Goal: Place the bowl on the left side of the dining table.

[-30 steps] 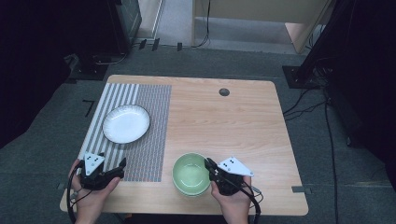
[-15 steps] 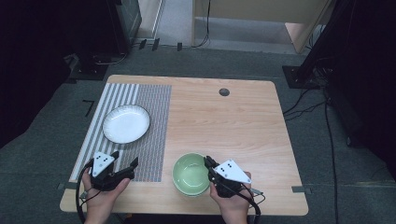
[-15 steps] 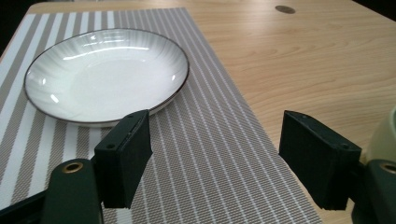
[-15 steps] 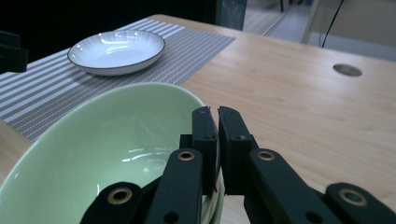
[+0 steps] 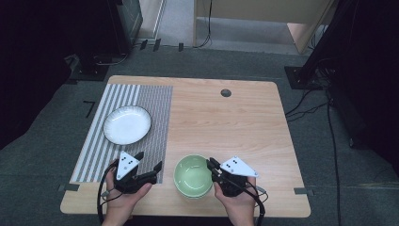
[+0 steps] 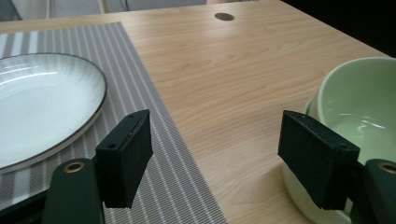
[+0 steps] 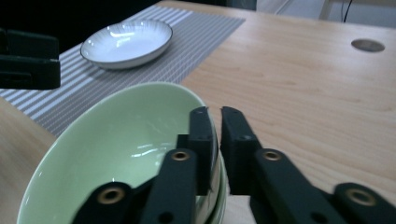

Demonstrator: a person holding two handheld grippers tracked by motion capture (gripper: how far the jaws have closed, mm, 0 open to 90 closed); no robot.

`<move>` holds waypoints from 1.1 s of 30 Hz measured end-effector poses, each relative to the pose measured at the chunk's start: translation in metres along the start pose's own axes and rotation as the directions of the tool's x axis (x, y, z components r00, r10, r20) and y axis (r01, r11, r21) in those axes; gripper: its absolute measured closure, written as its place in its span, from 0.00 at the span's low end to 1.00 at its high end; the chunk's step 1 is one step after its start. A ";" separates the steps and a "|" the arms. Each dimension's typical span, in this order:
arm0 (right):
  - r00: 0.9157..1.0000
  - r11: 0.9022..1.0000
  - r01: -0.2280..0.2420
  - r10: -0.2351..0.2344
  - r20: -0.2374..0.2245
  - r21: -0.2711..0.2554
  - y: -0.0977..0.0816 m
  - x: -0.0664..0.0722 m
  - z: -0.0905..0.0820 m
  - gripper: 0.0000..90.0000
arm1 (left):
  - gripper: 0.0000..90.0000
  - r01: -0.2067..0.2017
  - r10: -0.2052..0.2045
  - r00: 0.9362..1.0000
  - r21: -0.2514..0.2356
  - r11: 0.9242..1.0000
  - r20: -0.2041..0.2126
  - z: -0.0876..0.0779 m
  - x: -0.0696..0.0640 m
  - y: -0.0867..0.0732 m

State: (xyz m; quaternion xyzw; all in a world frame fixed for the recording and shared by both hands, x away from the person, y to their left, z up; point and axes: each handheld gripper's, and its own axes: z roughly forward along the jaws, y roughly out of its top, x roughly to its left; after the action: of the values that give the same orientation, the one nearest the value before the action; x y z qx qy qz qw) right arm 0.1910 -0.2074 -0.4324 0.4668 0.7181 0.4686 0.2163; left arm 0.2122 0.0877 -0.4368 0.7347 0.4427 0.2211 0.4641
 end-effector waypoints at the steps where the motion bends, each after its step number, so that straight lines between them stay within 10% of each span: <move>1: 1.000 1.000 0.000 0.000 0.000 0.000 0.000 0.000 0.000 0.91 | 0.28 0.000 0.000 1.000 0.000 1.000 0.000 0.000 0.000 0.000; 20: 0.994 0.985 0.087 -0.096 0.057 0.148 0.008 0.008 0.015 0.96 | 0.29 -0.007 0.009 0.999 -0.044 0.999 0.036 0.015 -0.023 0.026; 33: 0.982 0.985 0.171 -0.171 0.083 0.003 -0.004 0.012 0.009 0.96 | 0.29 0.029 -0.025 0.997 -0.054 0.998 0.071 0.012 -0.013 0.014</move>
State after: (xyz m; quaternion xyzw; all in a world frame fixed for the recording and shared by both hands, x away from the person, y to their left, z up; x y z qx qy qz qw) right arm 0.1904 -0.1930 -0.4388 0.4220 0.7450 0.4300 0.2864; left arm 0.2208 0.0676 -0.4289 0.7231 0.4297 0.2008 0.5023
